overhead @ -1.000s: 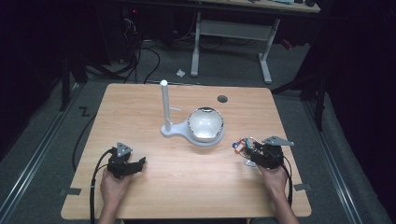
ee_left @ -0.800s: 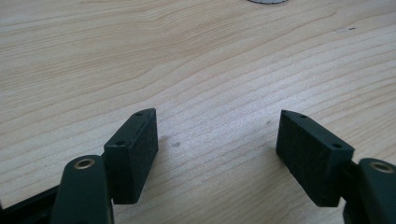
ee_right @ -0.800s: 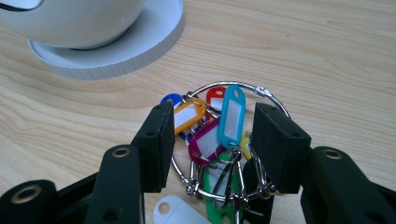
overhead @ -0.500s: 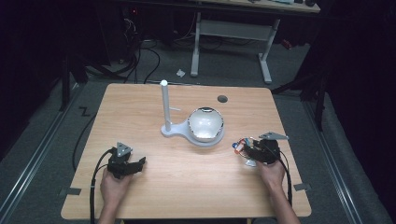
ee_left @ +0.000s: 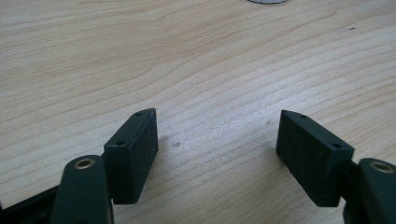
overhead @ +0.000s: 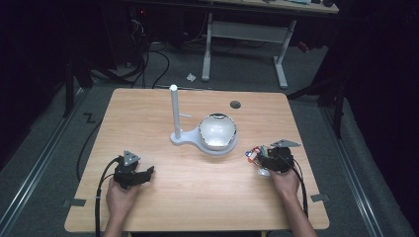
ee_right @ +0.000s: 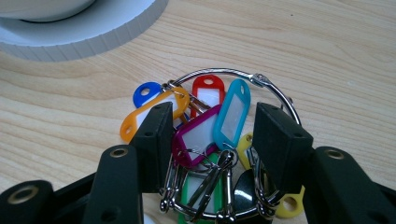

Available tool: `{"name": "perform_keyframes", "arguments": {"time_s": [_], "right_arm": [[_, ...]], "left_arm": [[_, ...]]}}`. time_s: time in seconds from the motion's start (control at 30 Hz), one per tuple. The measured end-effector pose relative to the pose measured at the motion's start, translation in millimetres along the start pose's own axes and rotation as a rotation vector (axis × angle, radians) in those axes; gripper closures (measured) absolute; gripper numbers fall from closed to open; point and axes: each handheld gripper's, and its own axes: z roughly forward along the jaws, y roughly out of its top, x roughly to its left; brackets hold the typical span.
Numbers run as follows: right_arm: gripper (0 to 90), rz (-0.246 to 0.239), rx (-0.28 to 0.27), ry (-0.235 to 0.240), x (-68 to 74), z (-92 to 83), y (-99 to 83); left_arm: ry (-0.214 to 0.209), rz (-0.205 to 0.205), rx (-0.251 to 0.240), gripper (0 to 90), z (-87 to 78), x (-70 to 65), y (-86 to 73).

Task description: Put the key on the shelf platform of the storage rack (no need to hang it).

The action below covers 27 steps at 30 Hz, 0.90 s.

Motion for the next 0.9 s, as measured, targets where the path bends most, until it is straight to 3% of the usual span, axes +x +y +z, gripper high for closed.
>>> {"name": "perform_keyframes", "arguments": {"time_s": [0.17, 0.53, 0.8, 0.9], "right_arm": [[47.5, -0.014, 0.035, -0.005, -1.3, 7.5, -2.0], [50.9, 0.004, 0.028, 0.018, -5.1, 10.7, -2.4], [72.1, -0.036, 0.037, 0.013, -1.8, 8.5, -2.5], [74.6, -0.043, 0.037, 0.015, -1.9, 8.0, -2.7]], "left_arm": [[0.001, -0.002, 0.000, 29.8, 0.0, -0.1, 0.0], [0.000, 0.001, 0.000, 29.8, 0.0, 0.1, 0.0], [0.000, 0.000, 0.000, 29.8, 0.0, 0.0, 0.0], [0.000, 0.001, 0.000, 29.8, -0.1, 0.1, 0.1]]}}
